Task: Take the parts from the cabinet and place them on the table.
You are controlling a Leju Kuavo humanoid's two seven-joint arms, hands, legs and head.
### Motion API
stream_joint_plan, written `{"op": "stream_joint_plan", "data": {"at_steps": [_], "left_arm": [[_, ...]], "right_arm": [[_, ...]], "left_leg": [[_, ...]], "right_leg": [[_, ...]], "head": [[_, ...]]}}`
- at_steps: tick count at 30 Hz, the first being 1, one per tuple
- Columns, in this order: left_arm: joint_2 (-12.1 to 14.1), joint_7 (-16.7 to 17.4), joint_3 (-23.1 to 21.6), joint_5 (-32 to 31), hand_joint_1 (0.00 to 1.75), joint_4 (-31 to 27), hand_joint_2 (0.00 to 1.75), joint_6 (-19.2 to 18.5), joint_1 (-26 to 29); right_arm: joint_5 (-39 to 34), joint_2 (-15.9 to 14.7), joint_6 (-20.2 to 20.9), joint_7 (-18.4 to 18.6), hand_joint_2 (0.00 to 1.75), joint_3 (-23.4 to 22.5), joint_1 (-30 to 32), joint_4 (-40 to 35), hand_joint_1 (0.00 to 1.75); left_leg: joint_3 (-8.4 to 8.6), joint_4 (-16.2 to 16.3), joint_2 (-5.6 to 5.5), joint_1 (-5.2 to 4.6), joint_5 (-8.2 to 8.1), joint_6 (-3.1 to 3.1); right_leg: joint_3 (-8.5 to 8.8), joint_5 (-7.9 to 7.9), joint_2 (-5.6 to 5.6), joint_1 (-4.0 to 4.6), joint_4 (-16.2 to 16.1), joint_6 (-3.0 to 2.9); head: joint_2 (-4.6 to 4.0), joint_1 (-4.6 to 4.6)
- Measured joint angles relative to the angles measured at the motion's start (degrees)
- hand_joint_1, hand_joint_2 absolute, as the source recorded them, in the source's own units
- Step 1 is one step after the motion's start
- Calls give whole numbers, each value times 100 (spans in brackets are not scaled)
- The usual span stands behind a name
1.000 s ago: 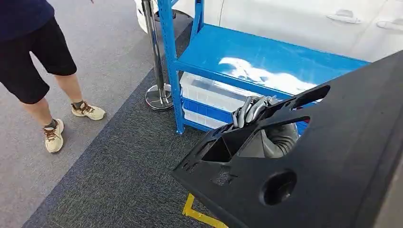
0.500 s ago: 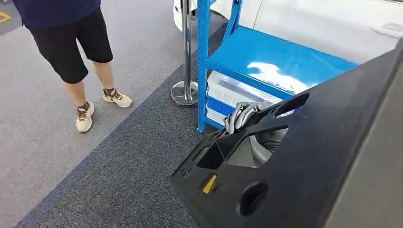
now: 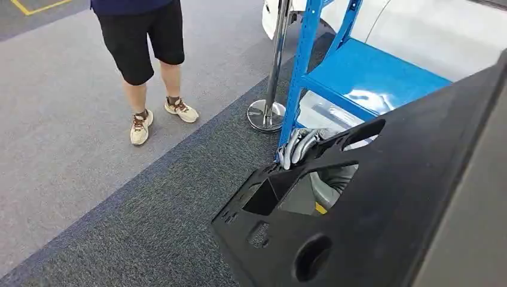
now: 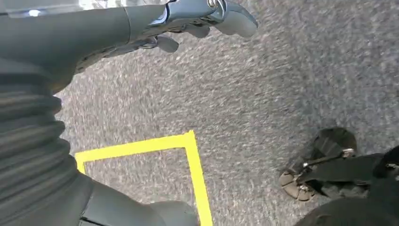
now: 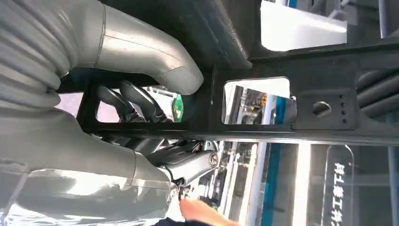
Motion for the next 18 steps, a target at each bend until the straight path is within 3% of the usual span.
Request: {"op": "stream_joint_plan", "data": {"at_steps": [1, 2, 4, 5, 6, 7, 8, 9, 10, 11, 14, 15, 16, 17, 18], "left_arm": [[-6, -4, 0, 0, 0, 0, 175, -4, -16], [-7, -2, 0, 0, 0, 0, 175, -4, -30], [-11, -2, 0, 0, 0, 0, 175, -4, -53], [-11, -2, 0, 0, 0, 0, 175, -13, -50], [-13, -2, 0, 0, 0, 0, 175, -22, -45], [-15, -2, 0, 0, 0, 0, 175, -29, -43], [-22, 0, 0, 0, 0, 0, 175, -37, -34], [-33, -2, 0, -2, 0, 0, 175, -39, -36], [-69, -2, 0, 0, 0, 0, 175, -39, -38], [-90, -2, 0, 0, 0, 0, 175, -39, -58], [-92, 0, 2, 0, 0, 0, 175, -44, -20], [-90, -4, 4, -2, 0, 0, 175, -46, -13], [-98, -7, 7, -20, 0, 0, 175, -50, -2], [-94, -7, 9, -70, 0, 0, 175, -50, -19], [-94, -7, 15, -46, 0, 0, 175, -53, -47]], "right_arm": [[2, 2, 2, 13, 175, -11, -3, -2, 175], [2, 2, 2, 13, 175, -29, 0, -2, 175], [7, 2, 2, 35, 175, -61, 18, 2, 175], [7, 2, 2, 44, 175, -61, 21, 2, 175], [11, 2, 7, 48, 175, -64, 22, 2, 175], [15, 2, 7, 52, 175, -66, 20, 2, 175], [15, 2, 7, 52, 175, -70, 18, 2, 175], [22, 2, 7, 55, 175, -75, 13, 2, 175], [28, 2, 7, 59, 175, -81, -1, 2, 175], [31, 2, 9, 59, 175, -92, -5, 0, 175], [44, 2, 11, 61, 175, -129, -16, -2, 175], [46, 15, 15, 61, 175, -129, -12, -4, 175], [53, 33, 17, 74, 175, -127, -9, -2, 175], [52, 48, 20, 70, 175, -131, -13, -13, 175], [55, 48, 31, 72, 175, -140, -9, -17, 175]], "left_leg": [[-17, -3, -56, -4, 16, 26], [-36, -2, -113, -5, 29, 46], [-72, 4, -262, -26, 50, 77], [-85, 11, -337, -41, 54, 81], [-86, 15, -417, -55, 57, 85], [-82, 18, -500, -65, 59, 84], [-74, 19, -585, -73, 63, 80], [-66, 18, -656, -77, 69, 73], [-81, 10, -717, -50, 84, 59], [-118, 27, -770, -71, 103, 23], [-169, -35, -962, -13, 176, -92], [-173, -31, -991, -56, 180, -124], [-232, 108, -610, -92, 77, -123], [-373, 405, -354, -87, -144, -134], [-564, 827, -231, -75, -369, -155]], "right_leg": [[-70, -183, 319, -17, 200, 16], [-244, -425, 516, -39, 588, 18], [-700, -821, 694, -23, 1541, 16], [-847, -857, 707, -16, 1813, 5], [-861, -746, 711, -6, 1795, -14], [-749, -524, 726, 2, 1513, -49], [-545, -239, 775, 13, 1036, -96], [-325, 22, 882, 32, 540, -147], [-184, 128, 1176, 47, 159, -211], [-151, 115, 1271, 38, 68, -253], [-145, 115, 1101, 71, 26, -261], [-99, 184, 1011, -15, -115, -271], [-48, 214, 917, 2, -185, -270], [-36, 222, 837, 13, -194, -299], [-43, 218, 750, 27, -182, -305]], "head": [[0, 5], [0, 11], [0, 18], [0, 15], [0, 18], [0, 22], [0, 42], [0, 79], [0, 149], [0, 136], [0, 171], [0, 156], [0, 158], [0, 100], [0, 96]]}}
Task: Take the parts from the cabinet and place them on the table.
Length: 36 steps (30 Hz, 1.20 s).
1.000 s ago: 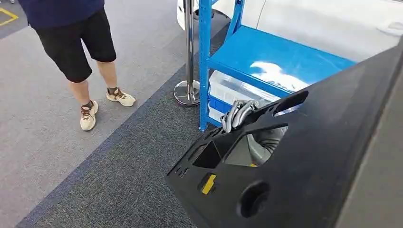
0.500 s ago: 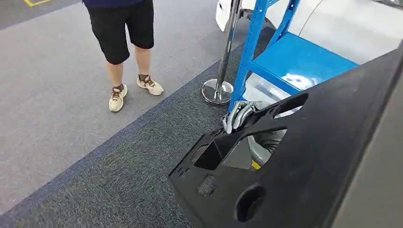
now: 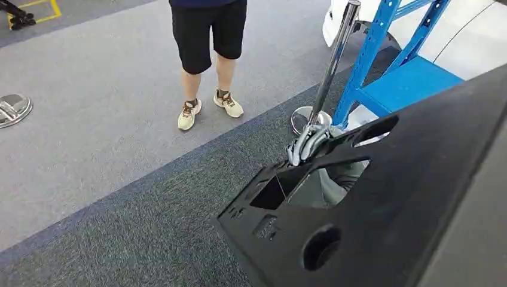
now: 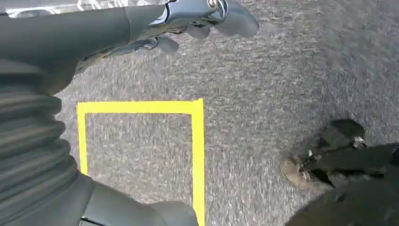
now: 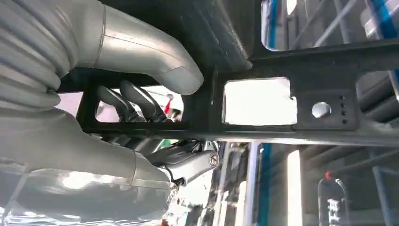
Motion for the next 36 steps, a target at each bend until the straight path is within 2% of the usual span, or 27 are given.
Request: {"op": "stream_joint_plan", "data": {"at_steps": [2, 3, 4, 6, 7, 8, 9, 12, 13, 14, 15, 17, 18, 19, 21, 22, 23, 25, 27, 28, 29, 30, 32, 33, 34, 35, 36], "left_arm": [[-2, -2, 13, -4, 0, 0, 175, 0, -13], [-4, -4, 15, -4, 0, 0, 175, 0, -2], [-4, -7, 17, -20, 0, 0, 175, -4, 12], [2, -7, 24, -18, 0, 0, 175, -2, 13], [0, -7, 24, -18, 0, 0, 175, 0, 5], [0, -6, 26, -15, 0, 0, 175, 0, -8], [0, -7, 26, -13, 0, 0, 175, 0, -8], [0, -9, 26, -15, 0, 0, 175, 0, 21], [-2, -9, 26, -13, 0, 0, 175, 0, 31], [-2, -11, 28, -13, 0, 0, 175, 0, 17], [-2, -11, 33, -13, 0, 2, 175, 0, 9], [-2, -11, 52, -13, 0, 2, 175, 0, -5], [-2, 2, 72, -13, 0, 2, 175, 0, 0], [-2, 7, 87, -13, 0, 2, 175, 0, 9], [-2, 22, 122, -13, 0, 2, 175, -2, 9], [-4, 28, 127, -13, 0, 2, 175, -2, 3], [-39, 39, 131, -13, 0, 2, 175, -4, 1], [-33, 55, 146, -13, 0, 2, 175, -9, -7], [-35, 57, 160, -24, 0, 2, 175, -15, 35], [-26, 57, 162, -20, 0, 7, 175, -15, 41], [-31, 59, 162, -22, 0, 7, 175, -17, 41], [-22, 66, 164, -13, 0, 7, 175, -20, 18], [-15, 74, 166, -9, 0, 7, 175, -31, 5], [-18, 74, 166, -4, 0, 7, 175, -37, 7], [-18, 72, 166, -11, 0, 7, 175, -50, 19], [-17, 74, 166, -22, 0, 7, 175, -52, 29], [-15, 74, 168, -22, 0, 7, 175, -52, 34]], "right_arm": [[13, 0, 11, 9, 175, -7, 25, 0, 175], [20, 0, 13, 9, 175, -7, 29, 2, 175], [20, 0, 13, 9, 175, -7, 30, 2, 175], [22, 0, 17, 9, 175, -9, 28, 0, 175], [22, 2, 26, 9, 175, -11, 21, -2, 175], [24, 11, 33, 11, 175, -13, 20, -7, 175], [26, 15, 42, 26, 175, -15, 16, -15, 175], [28, 33, 48, 66, 175, -15, 10, -15, 175], [28, 37, 48, 83, 175, -17, 6, -15, 175], [39, 46, 50, 92, 175, -17, 6, -22, 175], [44, 46, 48, 92, 175, -26, 12, -24, 175], [59, 46, 46, 92, 175, -35, 51, -20, 175], [76, 46, 46, 94, 175, -33, 66, -13, 175], [90, 46, 46, 94, 175, -33, 75, -9, 175], [105, 46, 46, 90, 175, -33, 70, -11, 175], [114, 50, 46, 90, 175, -31, 63, -11, 175], [129, 52, 46, 90, 175, -29, 55, -7, 175], [144, 63, 46, 83, 175, -26, 53, -7, 175], [149, 66, 44, 76, 175, -20, 44, -4, 175], [149, 88, 41, 66, 175, -17, 42, -4, 175], [155, 114, 31, 59, 175, -9, 41, 0, 175], [155, 122, 26, 46, 175, -9, 35, 0, 175], [162, 125, 24, 35, 175, -7, 60, 17, 175], [164, 125, 20, 35, 175, -2, 67, 33, 175], [164, 125, 15, 33, 175, 2, 71, 44, 175], [164, 125, 9, 28, 175, 4, 70, 46, 175], [164, 125, 9, 22, 175, 4, 68, 46, 175]], "left_leg": [[-345, 779, 83, 36, -312, -51], [-372, 872, 103, 56, -291, -74], [-245, 670, 128, 78, -146, -95], [321, -302, 255, 100, 285, -109], [571, -757, 515, 91, 346, -99], [580, -749, 610, 48, 302, -6], [547, -745, 503, 48, 326, 49], [506, -787, 320, 45, 365, 151], [517, -812, 260, 59, 390, 183], [500, -817, 205, 58, 410, 216], [482, -816, 150, 56, 420, 232], [452, -813, -4, 39, 435, 253], [445, -809, -87, 31, 442, 253], [446, -805, -168, 27, 446, 251], [452, -787, -340, 23, 458, 230], [453, -785, -419, 24, 465, 218], [417, -776, -466, 23, 483, 181], [340, -781, -581, 64, 520, 108], [332, -835, -730, 70, 574, 13], [309, -781, -622, 84, 538, 17], [230, -596, -246, 33, 384, -1], [62, -227, -60, 32, 151, -22], [-346, 688, 74, 52, -253, -59], [-453, 948, 92, 60, -312, -75], [-411, 904, 113, 66, -239, -83], [-239, 611, 133, 69, -72, -85], [56, 102, 168, 69, 158, -77]], "right_leg": [[-7, -20, -193, 14, 16, -9], [-13, -27, -272, 14, 28, -2], [-16, -40, -347, 11, 46, 15], [-10, -88, -492, 3, 100, 51], [-9, -123, -543, 19, 150, 89], [-22, -152, -590, 66, 176, 129], [-24, -155, -628, 65, 186, 144], [-11, -171, -794, 45, 186, 231], [-16, -252, -627, -1, 247, 270], [-127, -464, -323, -21, 500, 279], [-327, -726, -150, -30, 956, 286], [-756, -1095, -36, -28, 1874, 291], [-862, -1100, -27, -28, 2074, 285], [-817, -961, -21, -28, 1962, 270], [-389, -416, 59, -28, 1039, 211], [-140, -171, 222, -28, 502, 169], [-60, -214, 544, -32, 305, 133], [-92, -184, 448, 0, 249, 153], [-74, -152, 328, 12, 205, 100], [-35, -103, 208, -53, 119, 68], [-10, -88, 154, -32, 79, 26], [-11, -92, 61, -15, 79, -3], [-12, -102, -113, 15, 89, -17], [-15, -106, -200, 22, 93, -17], [-15, -116, -279, 27, 99, -15], [-14, -128, -349, 28, 108, -8], [-7, -150, -421, 28, 122, 7]], "head": [[0, 0], [0, -2], [0, -4], [0, -4], [0, -2], [0, -2], [0, 26], [0, 13], [0, 20], [0, 26], [0, 35], [0, 39], [0, 35], [0, 37], [0, 41], [0, 53], [0, 70], [0, 87], [0, 90], [0, 79], [0, 50], [2, 6], [0, 5], [0, 2], [0, 4], [0, 4], [0, 4]]}}
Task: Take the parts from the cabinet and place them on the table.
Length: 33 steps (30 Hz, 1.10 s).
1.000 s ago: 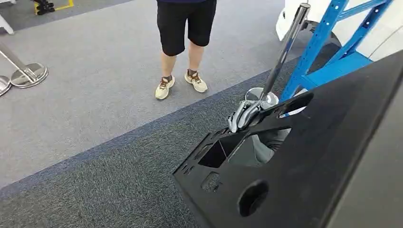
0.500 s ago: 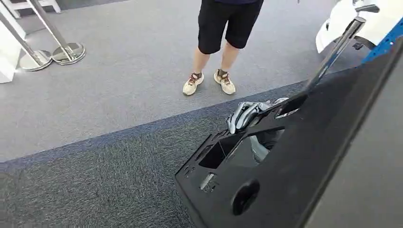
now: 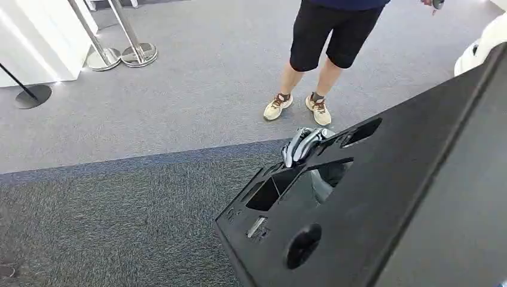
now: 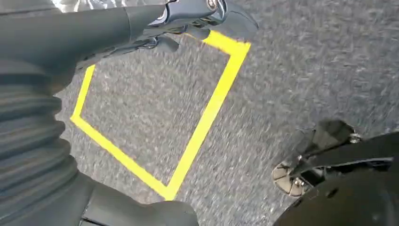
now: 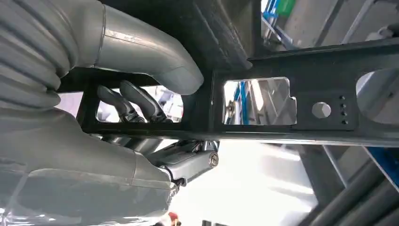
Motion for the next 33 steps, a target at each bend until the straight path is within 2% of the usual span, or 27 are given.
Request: {"op": "stream_joint_plan", "data": {"at_steps": [1, 2, 3, 6, 7, 8, 9, 11, 12, 13, 14, 15, 16, 17, 18, 20, 21, 22, 23, 24, 25, 27, 28, 29, 31, 32, 33], "left_arm": [[4, -2, 2, 2, 0, 0, 175, 0, -3], [13, -2, 9, 2, 0, 0, 175, 0, -15], [15, -2, 13, 2, 0, 0, 175, -2, -19], [15, -7, 39, 2, 0, 7, 175, -2, 17], [13, -7, 46, 2, 0, 9, 175, -2, 23], [13, -7, 48, 4, 0, 9, 175, -2, 24], [15, -4, 52, 4, 0, 9, 175, -2, 1], [13, -2, 55, 4, 0, 9, 175, -2, -18], [15, 4, 55, 7, 0, 9, 175, -2, -18], [15, 24, 55, 9, 0, 9, 175, 0, -15], [17, 50, 55, 9, 0, 11, 175, 2, -11], [17, 61, 55, 9, 0, 11, 175, 2, -8], [17, 68, 55, 4, 0, 11, 175, 6, -4], [20, 68, 55, 4, 0, 11, 175, 15, -9], [39, 66, 55, 7, 0, 11, 175, 26, -27], [111, 61, 52, 2, 0, 18, 175, 39, 0], [131, 57, 52, 7, 0, 26, 175, 46, 27], [185, 55, 50, 4, 0, 35, 175, 50, 47], [216, 48, 50, 2, 0, 42, 175, 52, 60], [265, 48, 50, 2, 0, 55, 175, 55, 47], [294, 48, 50, 9, 0, 57, 175, 57, 19], [356, 44, 50, 9, 0, 61, 175, 68, 2], [365, 48, 50, 9, 0, 61, 175, 72, 2], [376, 52, 48, 7, 0, 61, 175, 79, 13], [431, 68, 48, 4, 0, 63, 175, 103, 20], [446, 68, 48, 4, 0, 63, 175, 109, 12], [474, 74, 50, 7, 0, 63, 175, 120, -12]], "right_arm": [[0, 2, 2, -13, 175, 2, -7, 7, 175], [0, 2, 4, -20, 175, 4, -15, 9, 175], [2, 2, 4, -24, 175, 7, -25, 15, 175], [15, 2, 15, -31, 175, 20, -29, 39, 175], [17, 2, 20, -28, 175, 20, -36, 39, 175], [22, 4, 24, -28, 175, 22, -44, 40, 175], [22, 2, 33, -39, 175, 22, -48, 39, 175], [42, 2, 37, -39, 175, 20, -31, 63, 175], [52, 2, 35, -42, 175, 20, -26, 81, 175], [66, 2, 33, -48, 175, 20, -22, 96, 175], [72, 2, 20, -50, 175, 20, -23, 107, 175], [76, 2, 13, -52, 175, 20, -24, 107, 175], [81, 2, 0, -59, 175, 20, -25, 107, 175], [85, 2, -18, -63, 175, 20, -26, 107, 175], [87, 2, -33, -68, 175, 20, -21, 116, 175], [92, 2, -48, -83, 175, 20, -15, 118, 175], [92, 2, -46, -85, 175, 20, -19, 118, 175], [92, 4, -46, -87, 175, 20, -20, 116, 175], [94, 7, -46, -85, 175, 22, -22, 118, 175], [94, 11, -46, -92, 175, 20, -20, 116, 175], [94, 11, -48, -92, 175, 13, -17, 116, 175], [96, 11, -57, -81, 175, 9, 5, 118, 175], [96, 11, -57, -74, 175, 9, 16, 118, 175], [96, 11, -57, -70, 175, 9, 19, 118, 175], [101, 11, -57, -59, 175, 9, 19, 118, 175], [101, 11, -55, -57, 175, 9, 17, 116, 175], [101, 11, -52, -55, 175, 7, 17, 116, 175]], "left_leg": [[304, -516, 98, -5, 195, 16], [482, -864, 353, -56, 137, 60], [481, -889, 257, -86, 184, 155], [432, -875, 97, -116, 189, 236], [463, -930, 40, -65, 226, 287], [462, -942, -6, -64, 239, 310], [451, -941, -56, -62, 251, 333], [427, -937, -185, -69, 262, 350], [416, -930, -251, -72, 263, 351], [416, -921, -319, -71, 265, 349], [416, -910, -391, -70, 266, 346], [417, -897, -482, -69, 268, 341], [418, -878, -556, -68, 269, 323], [402, -870, -621, -58, 269, 301], [357, -835, -680, -80, 282, 256], [304, -876, -788, -26, 326, 180], [301, -913, -858, -19, 356, 127], [281, -918, -925, -25, 368, 82], [251, -820, -662, -33, 289, 92], [129, -535, -371, -56, 81, 82], [-59, -117, -210, -54, -147, 66], [-435, 739, -85, -43, -499, 42], [-488, 897, -63, -42, -510, 35], [-387, 739, -46, -41, -392, 33], [133, -176, 34, -41, 27, 53], [444, -705, 221, -54, 200, 81], [539, -896, 382, -144, 110, 123]], "right_leg": [[10, -23, -62, 0, 25, 16], [10, -54, -114, 21, 45, 47], [3, -72, -152, 52, 78, 77], [19, -72, -292, 51, 61, 146], [6, -119, -281, 39, 75, 184], [-20, -228, -1, -5, 197, 207], [-180, -461, 221, -15, 571, 217], [-660, -897, 379, -23, 1574, 241], [-831, -965, 392, -23, 1900, 248], [-863, -893, 393, -26, 1936, 248], [-775, -711, 396, -33, 1720, 240], [-557, -418, 428, -50, 1236, 227], [-297, -132, 524, -66, 669, 208], [-122, -43, 774, -88, 249, 187], [-99, -66, 955, -92, 161, 184], [-127, -52, 833, -48, 181, 160], [-128, -39, 778, -31, 175, 125], [-109, 5, 695, -82, 92, 60], [-75, 30, 599, -75, 50, 26], [-68, 40, 531, -65, 30, -16], [-70, 37, 447, -42, 30, -24], [-71, 24, 266, -8, 35, -43], [-71, 17, 176, -1, 40, -48], [-69, 9, 98, 5, 43, -48], [-52, -16, -30, 10, 51, -28], [-33, -36, -90, 17, 58, -10], [-33, -60, -143, 69, 73, 27]], "head": [[0, -7], [0, -7], [0, 0], [0, -2], [0, -9], [0, 2], [0, 2], [0, -2], [0, 2], [0, 0], [0, 4], [0, 2], [0, 4], [0, 13], [0, 11], [0, 24], [0, 17], [2, 11], [0, 11], [0, -44], [0, -46], [0, -52], [0, -52], [0, -52], [0, -52], [0, -55], [0, -50]]}}
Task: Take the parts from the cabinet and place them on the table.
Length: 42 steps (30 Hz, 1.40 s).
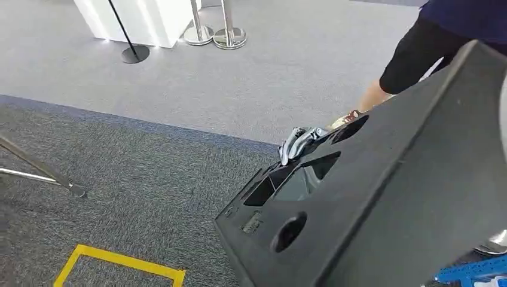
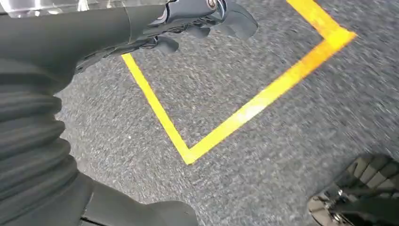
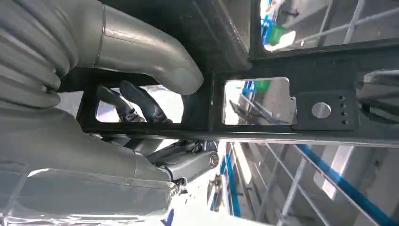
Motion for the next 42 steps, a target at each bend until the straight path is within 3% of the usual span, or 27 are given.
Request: {"op": "stream_joint_plan", "data": {"at_steps": [4, 5, 6, 7, 9, 10, 11, 12, 14, 15, 19, 20, 21, 22, 24, 26, 27, 29, 30, 31, 35, 36, 37, 38, 40, 41, 42], "left_arm": [[35, 15, 0, 0, 0, 9, 175, 4, 47], [35, 22, 0, 0, 0, 9, 175, 7, 60], [35, 24, 0, -2, 0, 9, 175, 7, 45], [35, 29, 0, 2, 0, 9, 175, 7, 28], [33, 28, 0, 2, 0, 9, 175, 7, 5], [29, 28, 0, 2, 0, 9, 175, 0, 5], [22, 28, 0, -4, 0, 9, 175, -2, 8], [18, 28, 0, -4, 0, 9, 175, -4, 17], [15, 26, 0, -2, 0, 9, 175, -11, 15], [15, 26, 0, -2, 0, 9, 175, -11, 11], [13, 28, 0, -2, 0, 9, 175, -17, 74], [26, 28, 0, -4, 0, 18, 175, -17, 83], [11, 28, 0, -4, 0, 17, 175, -15, 88], [11, 35, 0, -2, 0, 17, 175, -15, 70], [7, 35, 0, 0, 0, 17, 175, -17, 41], [-26, 35, 0, -4, 0, 17, 175, -20, 50], [-30, 35, 0, -4, 0, 17, 175, -24, 61], [-28, 35, 0, -4, 0, 17, 175, -33, 66], [-28, 35, 0, -4, 0, 17, 175, -33, 59], [-28, 37, 0, -4, 0, 18, 175, -35, 40], [-22, 50, 0, -4, 0, 31, 175, -35, 53], [-28, 72, 2, -4, 0, 33, 175, -33, 72], [-35, 85, 2, -4, 0, 33, 175, -26, 51], [-35, 94, 2, 0, 0, 33, 175, -17, 32], [-46, 94, 2, 0, 0, 33, 175, -15, 14], [-50, 98, 2, -2, 0, 33, 175, -17, 17], [-59, 107, 2, -2, 0, 33, 175, -24, 30]], "right_arm": [[2, 2, 7, 9, 175, -4, -16, 2, 175], [2, 4, 7, 9, 175, -4, -25, 0, 175], [0, 4, 9, 7, 175, -4, -31, 0, 175], [-2, 0, 13, 4, 175, -11, -32, 2, 175], [-4, 0, 13, 13, 175, -17, -24, 13, 175], [-6, -2, 13, 17, 175, -17, -22, 17, 175], [-7, -2, 13, 24, 175, -17, -22, 17, 175], [-11, -2, 13, 31, 175, -17, -25, 15, 175], [-15, -2, 13, 31, 175, -17, -32, 15, 175], [-15, -2, 13, 33, 175, -17, -33, 15, 175], [-17, 0, 13, 37, 175, -17, -32, 15, 175], [-17, 2, 18, 37, 175, -17, -33, 15, 175], [-17, 7, 20, 42, 175, -13, -29, 15, 175], [-22, 7, 20, 37, 175, -13, -35, 15, 175], [-22, 7, 17, 39, 175, -15, -27, 15, 175], [-22, 7, 20, 39, 175, -11, -25, 17, 175], [-22, 7, 20, 42, 175, -11, -28, 17, 175], [-22, 7, 17, 44, 175, -11, -44, 17, 175], [-22, 9, 17, 46, 175, -13, -54, 17, 175], [-22, 7, 17, 46, 175, -13, -63, 17, 175], [-26, 9, 20, 57, 175, -13, -69, 20, 175], [-28, 9, 20, 55, 175, -15, -71, 17, 175], [-26, 9, 20, 50, 175, -15, -70, 17, 175], [-28, 7, 18, 44, 175, -22, -65, 17, 175], [-22, 7, 11, 48, 175, -31, -25, 22, 175], [-15, 7, 11, 50, 175, -31, -13, 31, 175], [-15, 7, 11, 50, 175, -28, -6, 33, 175]], "left_leg": [[-55, -36, -258, 3, 56, 140], [-30, -71, -309, 42, 83, 175], [-33, -75, -367, 42, 95, 199], [-40, -75, -422, 42, 103, 225], [-53, -69, -561, 37, 110, 237], [-57, -65, -628, 36, 111, 238], [-54, -59, -704, 39, 112, 237], [-53, -46, -787, 46, 111, 234], [-54, -1, -951, 59, 97, 198], [-81, 12, -1006, 61, 94, 172], [-165, -31, -1229, 91, 169, 0], [-186, -16, -1215, 91, 155, -23], [-227, 117, -807, 51, 47, -35], [-373, 439, -584, 53, -162, -53], [-804, 1398, -448, 80, -617, -85], [-966, 1797, -435, 95, -692, -95], [-848, 1595, -429, 96, -549, -90], [-249, 529, -319, 83, -67, -57], [6, 74, -98, 68, 36, -25], [55, -35, 73, -21, -39, 52], [10, -58, -200, -26, 9, 150], [65, -125, -276, 32, 46, 185], [62, -132, -339, 39, 60, 212], [47, -128, -405, 41, 71, 233], [22, -122, -547, 38, 82, 248], [15, -112, -635, 37, 83, 248], [19, -103, -717, 38, 83, 246]], "right_leg": [[16, -18, -191, -7, 0, 93], [0, -83, -29, -50, 54, 140], [-86, -228, 289, -76, 261, 161], [-299, -480, 462, -88, 711, 174], [-786, -862, 540, -89, 1687, 200], [-931, -887, 544, -90, 1946, 205], [-936, -781, 545, -93, 1913, 204], [-800, -529, 551, -103, 1576, 200], [-293, 43, 699, -145, 476, 185], [-164, 30, 987, -183, 190, 173], [-181, 79, 828, -122, 123, 68], [-161, 119, 743, -166, 47, 9], [-138, 134, 679, -152, 14, -27], [-136, 134, 604, -136, 9, -53], [-137, 122, 432, -98, 10, -75], [-138, 116, 275, -73, 12, -84], [-135, 108, 203, -67, 12, -83], [-108, 89, 65, -57, 13, -65], [-87, 78, 18, -50, 13, -50], [-84, 62, -38, -1, 19, -17], [-60, 50, -234, -21, 16, 80], [-50, -29, -72, -64, 80, 135], [-164, -205, 253, -77, 324, 152], [-390, -464, 436, -89, 803, 165], [-835, -808, 524, -96, 1695, 188], [-951, -807, 532, -95, 1904, 194], [-907, -660, 534, -99, 1790, 191]], "head": [[0, 2], [0, 2], [0, 4], [0, 9], [0, 9], [0, 7], [0, 7], [0, 9], [0, 9], [0, 13], [0, 7], [0, 9], [0, -37], [0, -96], [0, -92], [0, -96], [0, -98], [0, -98], [0, -98], [0, -92], [0, -98], [0, -94], [0, -94], [0, -70], [0, -68], [0, -63], [0, -66]]}}
